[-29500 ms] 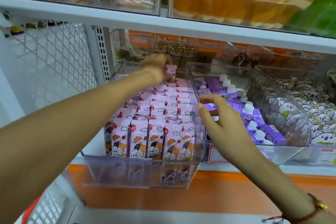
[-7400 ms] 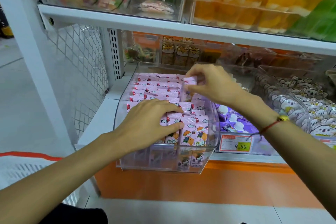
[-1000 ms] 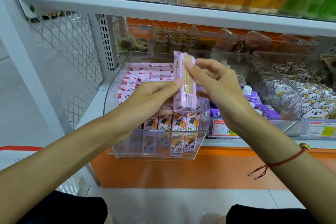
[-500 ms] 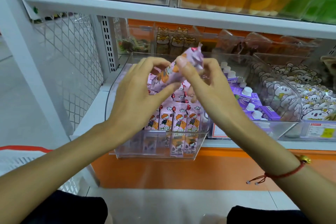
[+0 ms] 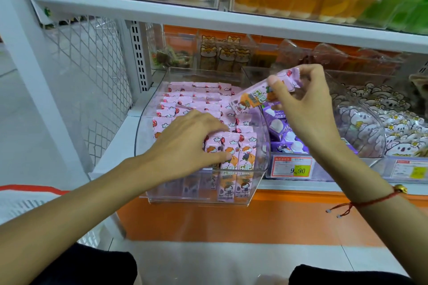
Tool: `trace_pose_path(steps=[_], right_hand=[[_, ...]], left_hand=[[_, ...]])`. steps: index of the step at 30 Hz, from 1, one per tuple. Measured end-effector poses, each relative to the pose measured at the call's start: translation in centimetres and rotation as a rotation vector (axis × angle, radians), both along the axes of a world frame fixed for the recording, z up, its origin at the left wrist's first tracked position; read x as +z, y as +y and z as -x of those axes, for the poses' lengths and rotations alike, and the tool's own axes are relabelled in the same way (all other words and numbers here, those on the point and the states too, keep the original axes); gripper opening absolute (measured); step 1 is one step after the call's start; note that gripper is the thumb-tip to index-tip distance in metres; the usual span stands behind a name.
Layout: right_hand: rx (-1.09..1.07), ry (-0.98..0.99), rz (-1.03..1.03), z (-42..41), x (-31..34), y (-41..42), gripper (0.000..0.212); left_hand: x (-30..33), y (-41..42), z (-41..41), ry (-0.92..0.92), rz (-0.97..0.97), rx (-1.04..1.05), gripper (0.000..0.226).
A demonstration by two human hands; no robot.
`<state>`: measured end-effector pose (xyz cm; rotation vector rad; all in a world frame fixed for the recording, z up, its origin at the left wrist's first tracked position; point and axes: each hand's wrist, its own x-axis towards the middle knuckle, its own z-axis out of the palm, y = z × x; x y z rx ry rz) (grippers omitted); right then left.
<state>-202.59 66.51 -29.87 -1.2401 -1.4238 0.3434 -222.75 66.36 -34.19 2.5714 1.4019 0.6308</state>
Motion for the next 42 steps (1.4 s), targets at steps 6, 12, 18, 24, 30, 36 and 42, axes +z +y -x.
trace_pose_path(steps=[6,12,18,24,30,36,42], right_hand=[[0.096,-0.377,0.046,0.7,0.0,0.2,0.029],[0.316,-0.584,0.144,0.9,2.8,0.7,0.033],[0.231,-0.624,0.059,1.3,1.8,1.3,0.032],[0.090,-1.120,-0.046,2.4,-0.9,1.4,0.032],[0.193,-1.232,0.024,1.9,-1.6,0.6,0.039],[0.140,-1.177,0.017,1.5,-1.2,-0.7,0.037],[0.102,-1.229,-0.087,2.4,-1.9,-1.0,0.018]], left_hand=[[0.3,-0.4,0.3,-0.023,-0.088,-0.016,0.038],[0.2,-0.7,0.6,-0.065,-0.054,0.018,0.033],[0.1,-0.4,0.6,-0.071,-0.046,0.018,0.036],[0.0,-0.2,0.8,-0.093,-0.044,0.026,0.037],[-0.2,-0.1,0.9,-0.100,-0.043,0.035,0.041],[0.3,0.4,1.9,-0.065,-0.033,0.018,0.044],[0.2,0.4,2.2,-0.011,-0.037,0.045,0.028]])
